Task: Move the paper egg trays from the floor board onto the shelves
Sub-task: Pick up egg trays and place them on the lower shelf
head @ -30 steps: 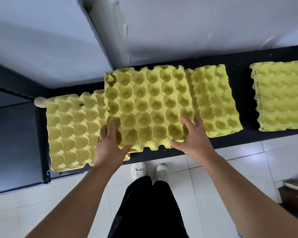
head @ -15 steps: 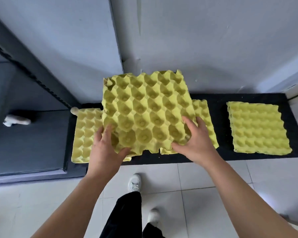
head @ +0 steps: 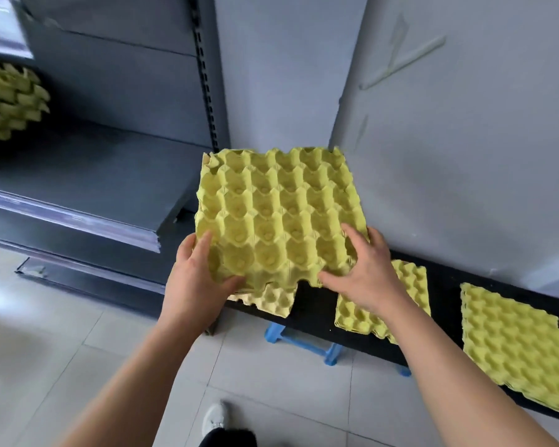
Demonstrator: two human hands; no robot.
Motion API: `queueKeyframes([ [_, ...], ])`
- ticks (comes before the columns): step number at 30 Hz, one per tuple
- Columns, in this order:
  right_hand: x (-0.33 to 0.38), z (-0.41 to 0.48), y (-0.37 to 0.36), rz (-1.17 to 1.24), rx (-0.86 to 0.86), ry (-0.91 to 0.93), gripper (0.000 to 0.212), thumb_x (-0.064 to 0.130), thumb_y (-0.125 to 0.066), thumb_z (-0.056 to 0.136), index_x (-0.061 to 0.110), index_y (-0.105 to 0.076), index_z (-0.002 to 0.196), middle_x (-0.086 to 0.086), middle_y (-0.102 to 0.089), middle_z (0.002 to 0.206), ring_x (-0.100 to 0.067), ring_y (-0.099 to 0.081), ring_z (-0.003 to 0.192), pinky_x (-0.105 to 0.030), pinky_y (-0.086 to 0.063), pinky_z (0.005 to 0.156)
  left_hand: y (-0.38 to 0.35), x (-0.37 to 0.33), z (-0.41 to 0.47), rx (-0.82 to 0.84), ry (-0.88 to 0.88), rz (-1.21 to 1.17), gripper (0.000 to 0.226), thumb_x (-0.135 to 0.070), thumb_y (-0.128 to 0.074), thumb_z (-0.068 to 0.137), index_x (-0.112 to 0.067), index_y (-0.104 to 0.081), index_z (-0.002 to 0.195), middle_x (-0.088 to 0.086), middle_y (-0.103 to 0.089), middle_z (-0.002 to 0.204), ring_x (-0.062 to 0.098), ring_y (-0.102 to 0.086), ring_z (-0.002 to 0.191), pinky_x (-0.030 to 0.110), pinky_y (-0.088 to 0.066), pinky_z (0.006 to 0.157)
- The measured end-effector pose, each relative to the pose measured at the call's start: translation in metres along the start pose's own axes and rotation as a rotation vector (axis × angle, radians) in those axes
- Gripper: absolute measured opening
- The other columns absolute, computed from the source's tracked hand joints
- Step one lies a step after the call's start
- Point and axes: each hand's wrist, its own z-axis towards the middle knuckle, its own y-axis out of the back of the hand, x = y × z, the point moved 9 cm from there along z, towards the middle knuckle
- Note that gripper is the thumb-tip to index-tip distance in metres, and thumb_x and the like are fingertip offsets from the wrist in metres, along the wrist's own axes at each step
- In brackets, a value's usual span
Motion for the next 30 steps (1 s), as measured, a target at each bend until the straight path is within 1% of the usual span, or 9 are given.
queueKeyframes([
  [2,0.029,0.002,-0.008,-0.019,0.013,0.043,0.098,0.052,-0.074,0.068,0.036,-0.019,0.148,-0.005,0.000,0.156,-0.025,-0.004,0.145,-0.041,-0.017,0.116,0.027,0.015,-0.002,-0.030,0.033,-0.012,0.095,-0.031,-0.083,0.070,-0.022,-0.029,0.147,-0.002,-0.027,0.149,0.018,-0.043,0.126,0.027,-0.036,0.097],
  [8,0.122,0.015,-0.050,-0.040,0.067,0.138,0.097,0.050,-0.074,0.070,0.032,-0.019,0.148,-0.006,-0.002,0.155,-0.027,-0.007,0.144,-0.044,-0.022,0.115,0.101,0.071,0.006,-0.102,0.115,-0.046,0.094,-0.033,-0.085,0.067,-0.024,-0.033,0.145,0.000,-0.026,0.144,0.016,-0.047,0.116,0.021,-0.034,0.090],
  [11,0.164,0.027,-0.079,-0.057,0.075,0.162,0.098,0.052,-0.073,0.068,0.033,-0.019,0.147,-0.006,-0.004,0.154,-0.029,-0.013,0.142,-0.049,-0.029,0.112,0.138,0.104,0.020,-0.121,0.130,-0.054,0.095,-0.030,-0.085,0.066,-0.022,-0.034,0.144,0.001,-0.026,0.142,0.016,-0.049,0.111,0.020,-0.035,0.091],
  [15,0.220,0.040,-0.121,-0.068,0.064,0.150,0.097,0.054,-0.072,0.067,0.033,-0.019,0.146,-0.006,-0.005,0.153,-0.030,-0.017,0.140,-0.050,-0.034,0.108,0.187,0.147,0.048,-0.102,0.127,-0.052,0.095,-0.027,-0.085,0.066,-0.020,-0.033,0.145,0.002,-0.026,0.141,0.010,-0.043,0.102,0.020,-0.035,0.090],
  [20,0.272,0.052,-0.169,-0.016,0.051,0.077,0.097,0.054,-0.071,0.065,0.034,-0.021,0.145,-0.005,-0.005,0.153,-0.029,-0.016,0.140,-0.047,-0.039,0.104,0.239,0.189,0.091,-0.043,0.084,-0.001,0.095,-0.028,-0.085,0.067,-0.019,-0.033,0.145,0.002,-0.029,0.140,0.009,-0.042,0.098,0.019,-0.034,0.086],
  [22,0.286,0.056,-0.184,-0.001,0.037,0.044,0.096,0.052,-0.071,0.066,0.032,-0.022,0.145,-0.005,-0.006,0.153,-0.028,-0.014,0.141,-0.045,-0.035,0.107,0.252,0.200,0.107,-0.017,0.058,0.030,0.094,-0.029,-0.085,0.067,-0.019,-0.034,0.144,0.003,-0.030,0.141,0.009,-0.040,0.097,0.020,-0.035,0.085],
  [25,0.301,0.066,-0.201,0.028,0.030,-0.005,0.095,0.049,-0.072,0.067,0.030,-0.023,0.146,-0.006,-0.007,0.152,-0.026,-0.014,0.141,-0.042,-0.032,0.109,0.263,0.214,0.131,0.021,0.030,0.044,0.088,-0.027,-0.084,0.068,-0.018,-0.036,0.142,0.004,-0.031,0.142,0.014,-0.045,0.101,0.021,-0.035,0.085],
  [28,0.310,0.080,-0.214,0.024,0.015,-0.045,0.095,0.051,-0.072,0.066,0.031,-0.024,0.145,-0.007,-0.009,0.151,-0.027,-0.017,0.140,-0.042,-0.035,0.107,0.267,0.227,0.158,0.054,0.019,0.050,0.088,-0.025,-0.083,0.069,-0.017,-0.036,0.143,0.005,-0.030,0.143,0.021,-0.048,0.114,0.022,-0.034,0.085],
  [30,0.315,0.091,-0.222,0.009,0.003,-0.065,0.095,0.053,-0.072,0.066,0.031,-0.024,0.145,-0.007,-0.010,0.151,-0.027,-0.018,0.140,-0.043,-0.037,0.105,0.267,0.236,0.176,0.076,0.017,0.044,0.088,-0.024,-0.083,0.070,-0.016,-0.035,0.143,0.005,-0.030,0.144,0.021,-0.048,0.115,0.022,-0.034,0.087],
])
